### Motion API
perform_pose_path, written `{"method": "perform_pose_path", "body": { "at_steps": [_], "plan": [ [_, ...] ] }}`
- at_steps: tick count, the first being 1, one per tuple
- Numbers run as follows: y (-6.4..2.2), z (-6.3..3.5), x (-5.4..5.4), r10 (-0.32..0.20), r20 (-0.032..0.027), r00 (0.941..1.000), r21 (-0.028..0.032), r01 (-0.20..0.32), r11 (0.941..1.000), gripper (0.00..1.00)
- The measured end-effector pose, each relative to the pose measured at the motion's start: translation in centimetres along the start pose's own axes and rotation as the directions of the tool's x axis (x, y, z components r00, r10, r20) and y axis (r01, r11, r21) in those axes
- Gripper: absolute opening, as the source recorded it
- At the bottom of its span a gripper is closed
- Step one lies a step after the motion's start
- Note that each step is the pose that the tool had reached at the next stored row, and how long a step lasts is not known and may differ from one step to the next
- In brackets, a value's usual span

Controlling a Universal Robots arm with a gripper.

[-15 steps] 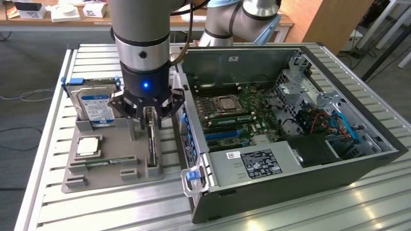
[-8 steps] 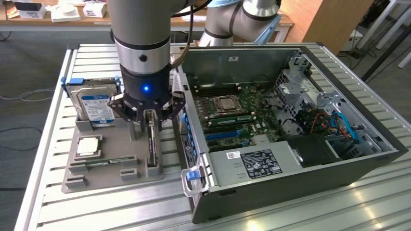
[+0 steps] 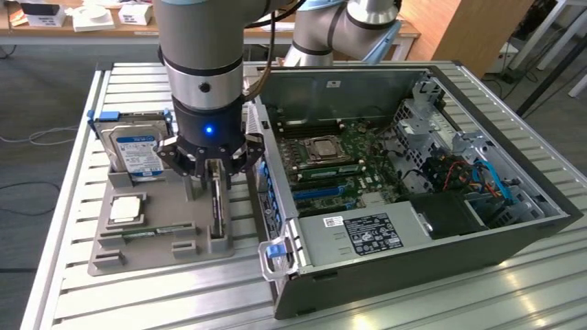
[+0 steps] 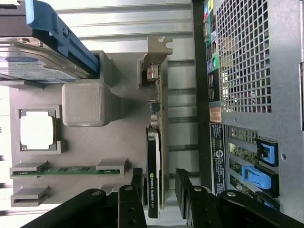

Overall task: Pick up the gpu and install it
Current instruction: 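Pick up the gpu and move the gpu toward the slot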

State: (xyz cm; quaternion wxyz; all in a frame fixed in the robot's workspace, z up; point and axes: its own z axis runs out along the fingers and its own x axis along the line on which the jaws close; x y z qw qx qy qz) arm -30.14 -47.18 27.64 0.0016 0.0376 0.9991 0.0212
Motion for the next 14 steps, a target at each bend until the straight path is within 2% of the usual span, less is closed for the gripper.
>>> {"method": "perform_pose_path", "body": {
  "at_steps": [9,14],
  "plan": [
    [-0.07,1.65,0.0,0.0,0.0,1.0,0.0,0.0,1.0,0.42],
    [-0.08,1.8,0.0,0.0,-0.0001,1.0,0.0,0.0,1.0,0.42]
  ]
}}
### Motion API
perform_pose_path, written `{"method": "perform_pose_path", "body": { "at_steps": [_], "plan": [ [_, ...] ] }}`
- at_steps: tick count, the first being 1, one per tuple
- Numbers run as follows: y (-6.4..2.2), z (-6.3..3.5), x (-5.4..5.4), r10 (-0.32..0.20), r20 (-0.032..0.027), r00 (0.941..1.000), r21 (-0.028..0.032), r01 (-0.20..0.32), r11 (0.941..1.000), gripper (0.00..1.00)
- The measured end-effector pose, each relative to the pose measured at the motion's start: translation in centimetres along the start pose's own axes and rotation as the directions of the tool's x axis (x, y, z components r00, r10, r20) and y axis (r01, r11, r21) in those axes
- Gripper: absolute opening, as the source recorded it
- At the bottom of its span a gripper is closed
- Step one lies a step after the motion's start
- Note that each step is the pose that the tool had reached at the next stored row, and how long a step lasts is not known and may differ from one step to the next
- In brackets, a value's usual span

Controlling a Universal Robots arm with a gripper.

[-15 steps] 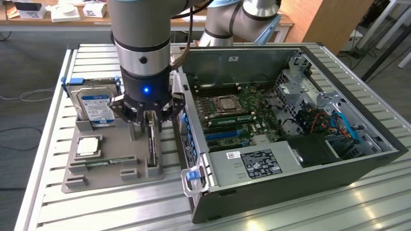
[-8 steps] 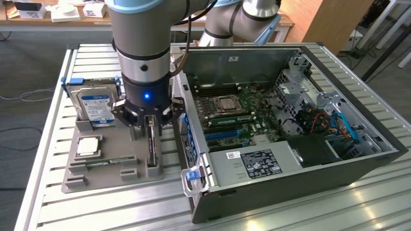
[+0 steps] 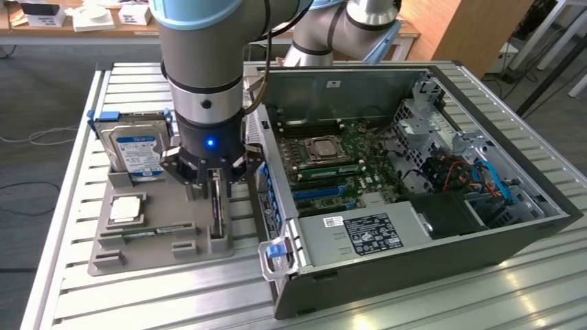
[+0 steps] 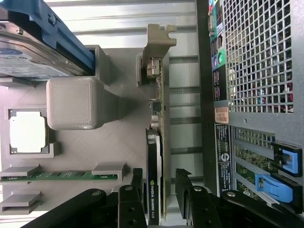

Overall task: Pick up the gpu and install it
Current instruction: 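Pick up the gpu and move the gpu toward the slot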

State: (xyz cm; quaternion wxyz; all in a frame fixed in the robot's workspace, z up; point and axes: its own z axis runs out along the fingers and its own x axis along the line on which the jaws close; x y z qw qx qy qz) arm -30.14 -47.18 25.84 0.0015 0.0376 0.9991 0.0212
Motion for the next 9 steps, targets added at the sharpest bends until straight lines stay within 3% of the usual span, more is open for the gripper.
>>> {"method": "perform_pose_path", "body": {
  "at_steps": [9],
  "plan": [
    [-0.06,1.42,0.0,0.0,0.0001,1.0,-0.0001,0.0,1.0,0.42]
  ]
}}
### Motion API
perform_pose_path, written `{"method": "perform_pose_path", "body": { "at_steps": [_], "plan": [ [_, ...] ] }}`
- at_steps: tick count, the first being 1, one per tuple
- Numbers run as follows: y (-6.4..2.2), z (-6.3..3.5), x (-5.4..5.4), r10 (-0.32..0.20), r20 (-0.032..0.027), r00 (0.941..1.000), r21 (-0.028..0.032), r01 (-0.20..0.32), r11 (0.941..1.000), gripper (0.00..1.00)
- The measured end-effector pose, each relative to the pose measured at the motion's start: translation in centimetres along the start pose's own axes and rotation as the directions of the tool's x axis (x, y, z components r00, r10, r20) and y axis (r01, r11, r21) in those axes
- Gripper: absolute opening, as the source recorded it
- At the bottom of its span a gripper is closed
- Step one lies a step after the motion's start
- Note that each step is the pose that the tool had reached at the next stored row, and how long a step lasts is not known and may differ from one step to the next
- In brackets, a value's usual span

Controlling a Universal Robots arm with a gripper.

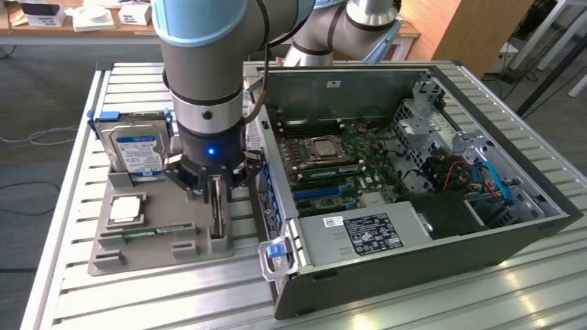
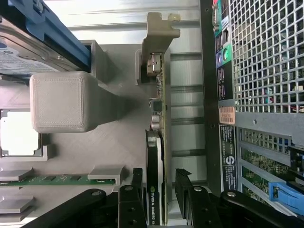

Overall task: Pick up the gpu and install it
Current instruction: 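Pick up the gpu and move the gpu toward the slot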

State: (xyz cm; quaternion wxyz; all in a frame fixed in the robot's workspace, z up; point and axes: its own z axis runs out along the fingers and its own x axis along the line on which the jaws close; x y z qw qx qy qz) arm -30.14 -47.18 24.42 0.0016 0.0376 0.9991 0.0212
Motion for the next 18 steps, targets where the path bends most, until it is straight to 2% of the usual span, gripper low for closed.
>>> {"method": "perform_pose_path", "body": {
  "at_steps": [5,14,18],
  "plan": [
    [0.02,0.06,0.0,0.0,0.0001,1.0,-0.0001,0.0,1.0,0.42],
    [0.81,0.48,0.23,0.0,0.0001,1.0,-0.0001,0.0,1.0,0.42],
    [0.81,0.49,0.23,0.0,-0.0001,1.0,0.0001,0.0,1.0,0.42]
  ]
}}
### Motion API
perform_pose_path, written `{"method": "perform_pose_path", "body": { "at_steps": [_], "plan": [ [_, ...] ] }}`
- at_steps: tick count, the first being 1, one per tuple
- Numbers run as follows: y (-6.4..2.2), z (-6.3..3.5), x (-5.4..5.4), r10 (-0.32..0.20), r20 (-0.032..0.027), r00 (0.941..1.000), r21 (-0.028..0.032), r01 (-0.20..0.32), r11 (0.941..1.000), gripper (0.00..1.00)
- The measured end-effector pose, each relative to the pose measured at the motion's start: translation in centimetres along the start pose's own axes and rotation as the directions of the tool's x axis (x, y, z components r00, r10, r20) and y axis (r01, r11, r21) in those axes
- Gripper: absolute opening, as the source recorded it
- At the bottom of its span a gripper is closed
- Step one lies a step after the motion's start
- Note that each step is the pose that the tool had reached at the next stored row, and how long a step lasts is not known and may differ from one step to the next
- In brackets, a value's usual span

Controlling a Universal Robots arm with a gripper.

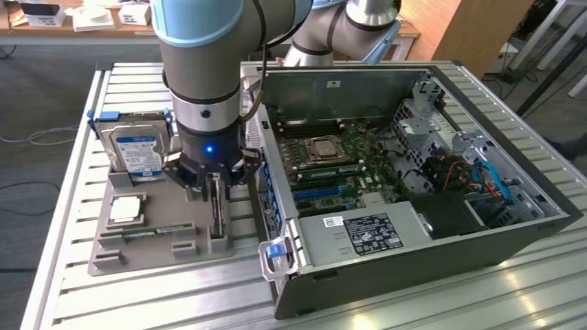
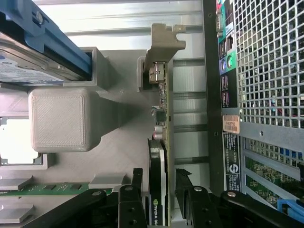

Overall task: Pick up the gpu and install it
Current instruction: 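Pick up the gpu and move the gpu toward the slot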

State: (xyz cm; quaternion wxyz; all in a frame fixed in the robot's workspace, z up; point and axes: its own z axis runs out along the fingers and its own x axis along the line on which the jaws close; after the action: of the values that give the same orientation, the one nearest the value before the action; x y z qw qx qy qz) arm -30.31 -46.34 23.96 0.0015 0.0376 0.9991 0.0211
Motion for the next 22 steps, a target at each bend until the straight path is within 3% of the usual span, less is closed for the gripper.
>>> {"method": "perform_pose_path", "body": {
  "at_steps": [5,22],
  "plan": [
    [-0.02,0.66,0.02,0.0,0.0001,1.0,-0.0008,0.0,1.0,0.42],
    [0.1,0.8,0.19,0.0,0.0002,1.0,-0.0011,0.0,1.0,0.42]
  ]
}}
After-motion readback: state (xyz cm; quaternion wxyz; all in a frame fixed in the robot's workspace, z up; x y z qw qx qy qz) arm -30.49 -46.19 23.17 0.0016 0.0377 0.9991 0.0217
